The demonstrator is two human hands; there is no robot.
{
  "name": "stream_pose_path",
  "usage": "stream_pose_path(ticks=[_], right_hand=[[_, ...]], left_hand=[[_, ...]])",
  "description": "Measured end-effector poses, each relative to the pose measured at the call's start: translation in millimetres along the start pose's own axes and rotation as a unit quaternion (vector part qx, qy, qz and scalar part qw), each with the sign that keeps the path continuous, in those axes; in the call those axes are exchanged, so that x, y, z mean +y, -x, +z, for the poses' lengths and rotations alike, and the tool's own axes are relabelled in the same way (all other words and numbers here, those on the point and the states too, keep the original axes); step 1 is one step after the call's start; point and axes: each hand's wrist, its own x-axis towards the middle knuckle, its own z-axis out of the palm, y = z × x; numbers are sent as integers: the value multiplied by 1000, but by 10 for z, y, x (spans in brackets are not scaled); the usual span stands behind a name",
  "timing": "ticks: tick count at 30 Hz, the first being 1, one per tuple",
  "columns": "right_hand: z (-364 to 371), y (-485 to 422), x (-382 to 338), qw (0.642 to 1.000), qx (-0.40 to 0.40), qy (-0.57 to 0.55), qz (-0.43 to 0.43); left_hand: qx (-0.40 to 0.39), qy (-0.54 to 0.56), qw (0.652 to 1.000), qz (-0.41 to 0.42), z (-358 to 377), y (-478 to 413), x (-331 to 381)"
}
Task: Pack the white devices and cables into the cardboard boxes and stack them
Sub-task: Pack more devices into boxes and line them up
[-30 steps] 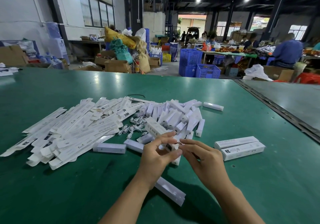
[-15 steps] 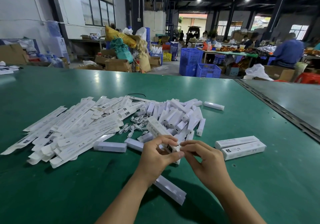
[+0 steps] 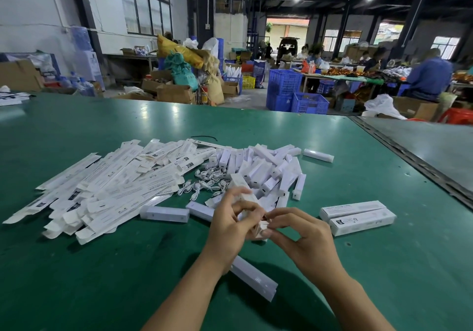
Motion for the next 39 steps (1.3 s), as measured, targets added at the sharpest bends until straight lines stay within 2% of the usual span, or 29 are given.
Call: stream_pose_path(ticks=[8, 12, 16, 18, 21, 23, 26, 28, 30, 31, 33, 36, 37, 39], right_hand=[[5, -7, -16, 999, -43, 1, 0], [35, 11, -31, 997, -40, -20, 67], [75, 22, -5, 998, -24, -29, 59], [71, 18, 0, 998, -4, -25, 63], [57, 38, -2, 998, -1, -19, 66], [51, 73, 13, 997, -9, -29, 75], [26, 59, 71, 994, -10, 67, 87], [23, 36, 121, 984, 1, 159, 83], [20, 33, 118, 984, -3, 154, 90], [21, 40, 104, 987, -12, 125, 98], [38, 46, 75, 990, -32, 51, 128], [107, 21, 53, 981, -39, -51, 186], [129, 11, 51, 974, -34, -86, 207], [145, 6, 70, 962, -29, -132, 236]], left_hand=[[-37, 11, 999, -31, 5, 6, 29], [-42, -30, 999, 4, 6, 26, 48], [-49, -26, 998, -12, 20, 12, 40], [-39, 11, 999, -36, 21, 12, 58], [-57, 124, 988, -68, 6, 11, 90], [-90, 232, 965, -82, -52, 1, 127], [-175, 423, 884, -95, -195, -12, 167], [-200, 495, 839, -103, -260, -6, 167], [-197, 525, 822, -97, -292, -8, 150], [-188, 514, 833, -89, -296, -16, 154], [-157, 429, 886, -79, -272, -36, 179], [-93, 216, 968, -84, -209, -55, 182], [-81, 125, 986, -80, -189, -56, 169], [-78, -7, 995, -67, -164, -44, 131]])
